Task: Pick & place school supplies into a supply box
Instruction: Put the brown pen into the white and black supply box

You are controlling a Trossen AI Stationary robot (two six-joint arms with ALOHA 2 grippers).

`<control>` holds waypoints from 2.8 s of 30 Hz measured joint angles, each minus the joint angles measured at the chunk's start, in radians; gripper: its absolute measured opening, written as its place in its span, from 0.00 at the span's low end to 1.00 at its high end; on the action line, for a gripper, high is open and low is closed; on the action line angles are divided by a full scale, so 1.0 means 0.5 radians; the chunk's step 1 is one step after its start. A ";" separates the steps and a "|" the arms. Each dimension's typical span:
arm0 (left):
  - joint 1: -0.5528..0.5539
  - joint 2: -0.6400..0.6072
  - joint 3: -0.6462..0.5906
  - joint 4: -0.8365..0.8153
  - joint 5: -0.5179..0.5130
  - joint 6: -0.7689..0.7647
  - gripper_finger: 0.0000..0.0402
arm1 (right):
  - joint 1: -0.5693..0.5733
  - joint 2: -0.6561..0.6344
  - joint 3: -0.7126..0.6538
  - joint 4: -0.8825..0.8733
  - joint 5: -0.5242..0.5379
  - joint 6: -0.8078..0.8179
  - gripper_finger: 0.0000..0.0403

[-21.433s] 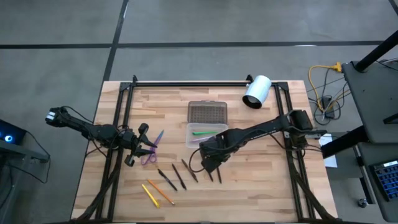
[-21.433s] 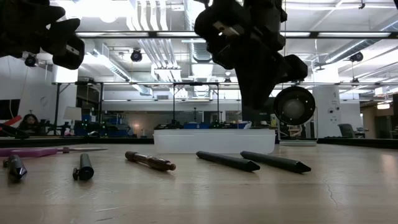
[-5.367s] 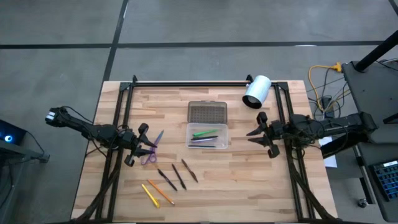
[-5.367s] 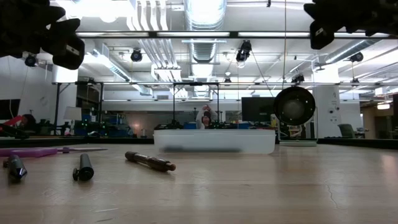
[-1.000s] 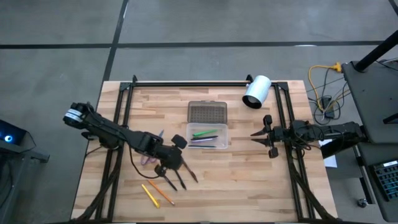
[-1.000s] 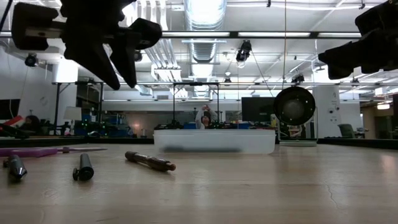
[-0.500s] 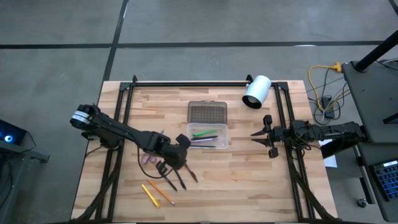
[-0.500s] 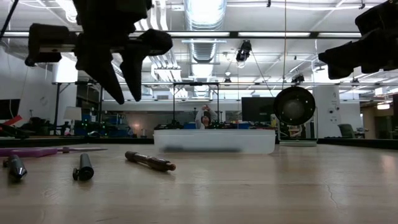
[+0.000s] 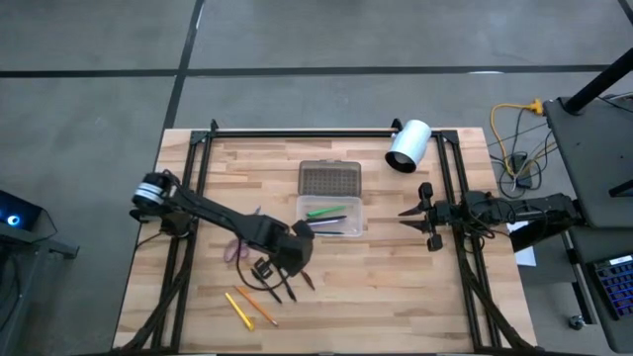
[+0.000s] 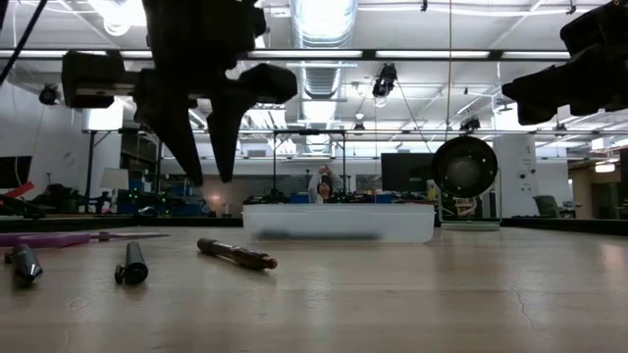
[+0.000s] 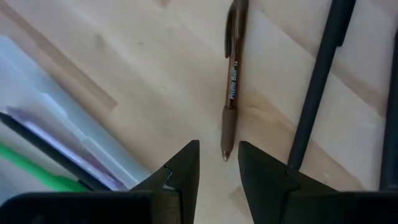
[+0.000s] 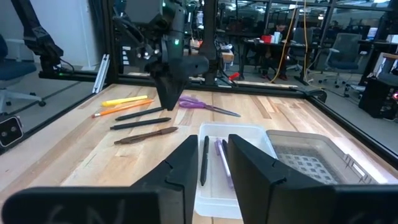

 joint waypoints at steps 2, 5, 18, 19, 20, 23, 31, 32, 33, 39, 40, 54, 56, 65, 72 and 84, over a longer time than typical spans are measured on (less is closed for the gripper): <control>0.000 0.039 0.009 -0.013 0.001 0.012 0.24 | 0.000 0.000 0.000 0.000 0.001 0.000 0.21; 0.000 0.094 0.040 -0.041 0.005 0.014 0.24 | 0.000 0.000 0.000 0.000 0.001 0.000 0.21; 0.002 0.246 0.095 -0.052 0.056 0.082 0.24 | 0.000 0.000 0.000 0.000 0.000 0.000 0.17; 0.002 0.256 0.095 -0.048 0.057 0.084 0.24 | 0.000 0.000 0.000 -0.001 0.000 0.000 0.18; 0.002 0.263 0.095 -0.042 0.057 0.084 0.24 | -0.001 0.000 0.000 0.000 0.001 0.000 0.18; 0.011 0.276 0.094 -0.040 0.060 0.084 0.24 | 0.000 0.000 0.000 0.000 0.000 0.000 0.19; 0.030 0.290 0.089 -0.036 0.059 0.084 0.24 | 0.000 0.000 0.000 0.000 0.000 0.000 0.21; 0.036 0.301 0.089 -0.034 0.059 0.084 0.24 | -0.001 0.000 0.000 0.000 0.000 0.000 0.21; 0.037 0.317 0.085 -0.025 0.059 0.084 0.24 | 0.000 0.000 0.000 -0.001 0.000 0.000 0.20; 0.040 0.400 0.086 0.031 0.056 0.105 0.24 | 0.000 -0.002 0.000 0.001 -0.001 0.000 0.18; 0.042 0.404 0.086 0.033 0.055 0.105 0.24 | -0.001 -0.002 0.000 0.000 -0.002 -0.001 0.17; 0.060 0.409 0.079 0.030 0.151 0.154 0.09 | -0.001 -0.002 0.000 0.000 -0.001 0.000 0.21; 0.063 0.409 0.079 0.030 0.164 0.152 0.04 | -0.001 -0.002 0.000 0.000 0.000 0.000 0.21; 0.067 0.400 0.079 0.025 0.175 0.126 0.03 | -0.001 -0.002 0.000 0.000 0.000 0.000 0.18; 0.068 0.345 0.081 0.070 0.181 -0.007 0.03 | -0.001 -0.002 0.000 0.000 0.000 0.000 0.17; 0.098 0.277 0.213 0.064 -0.070 -0.277 0.03 | -0.001 -0.002 0.000 -0.001 0.002 0.000 0.21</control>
